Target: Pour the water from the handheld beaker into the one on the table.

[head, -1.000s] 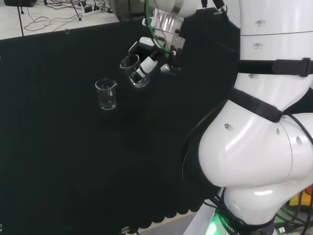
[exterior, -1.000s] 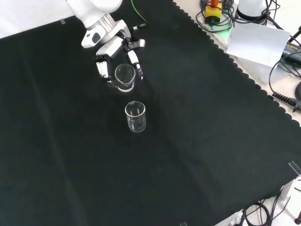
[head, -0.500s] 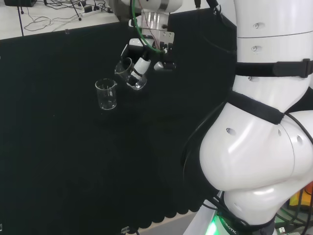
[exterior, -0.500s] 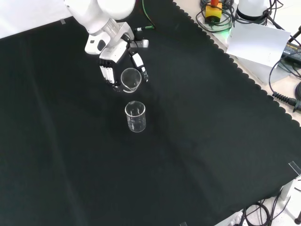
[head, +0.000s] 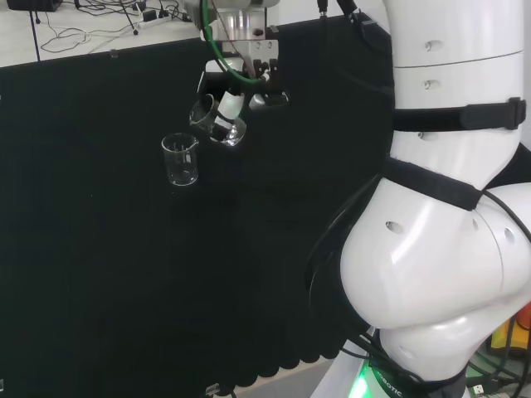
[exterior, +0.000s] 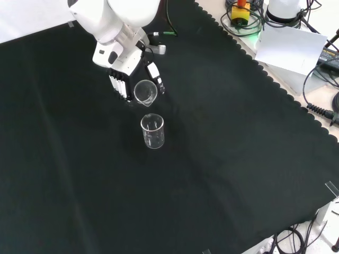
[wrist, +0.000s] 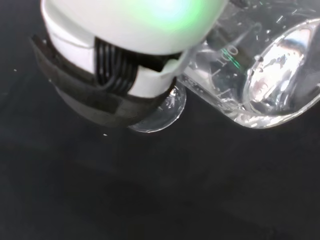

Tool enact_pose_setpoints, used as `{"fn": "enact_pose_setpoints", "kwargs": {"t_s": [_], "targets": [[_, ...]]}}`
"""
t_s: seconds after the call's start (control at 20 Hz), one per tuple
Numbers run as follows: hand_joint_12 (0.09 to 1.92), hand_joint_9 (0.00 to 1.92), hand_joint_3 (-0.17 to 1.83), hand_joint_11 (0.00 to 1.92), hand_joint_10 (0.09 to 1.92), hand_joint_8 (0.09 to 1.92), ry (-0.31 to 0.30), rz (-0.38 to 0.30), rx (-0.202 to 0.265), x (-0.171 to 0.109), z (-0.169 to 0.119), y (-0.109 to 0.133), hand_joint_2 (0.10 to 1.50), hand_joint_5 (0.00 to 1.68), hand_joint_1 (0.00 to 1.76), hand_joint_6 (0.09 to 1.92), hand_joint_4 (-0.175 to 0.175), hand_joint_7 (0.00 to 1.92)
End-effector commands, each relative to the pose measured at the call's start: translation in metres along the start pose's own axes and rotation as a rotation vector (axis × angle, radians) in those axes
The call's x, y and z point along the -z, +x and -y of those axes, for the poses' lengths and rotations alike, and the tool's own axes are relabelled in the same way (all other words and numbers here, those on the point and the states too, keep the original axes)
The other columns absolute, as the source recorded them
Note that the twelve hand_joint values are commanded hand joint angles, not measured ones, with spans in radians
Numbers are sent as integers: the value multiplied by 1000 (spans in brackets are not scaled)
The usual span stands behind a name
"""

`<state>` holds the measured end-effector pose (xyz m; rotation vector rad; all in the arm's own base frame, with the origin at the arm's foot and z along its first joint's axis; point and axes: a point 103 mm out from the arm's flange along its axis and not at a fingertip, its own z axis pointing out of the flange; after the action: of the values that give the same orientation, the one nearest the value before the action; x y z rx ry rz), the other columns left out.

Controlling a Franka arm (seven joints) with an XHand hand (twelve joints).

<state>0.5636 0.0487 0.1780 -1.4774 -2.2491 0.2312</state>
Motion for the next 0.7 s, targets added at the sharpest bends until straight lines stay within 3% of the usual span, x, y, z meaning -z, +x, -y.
{"fn": "enact_pose_setpoints", "kwargs": {"t_s": [0.05, 0.7], "targets": [[872, 1447, 632, 1116, 678, 771, 67, 82, -26, 0, -7, 7, 695, 1177, 1309, 800, -175, 1235], [873, 1465, 643, 1115, 660, 782, 162, 245, -97, 9, -12, 19, 692, 1173, 1303, 811, -175, 1232]]}}
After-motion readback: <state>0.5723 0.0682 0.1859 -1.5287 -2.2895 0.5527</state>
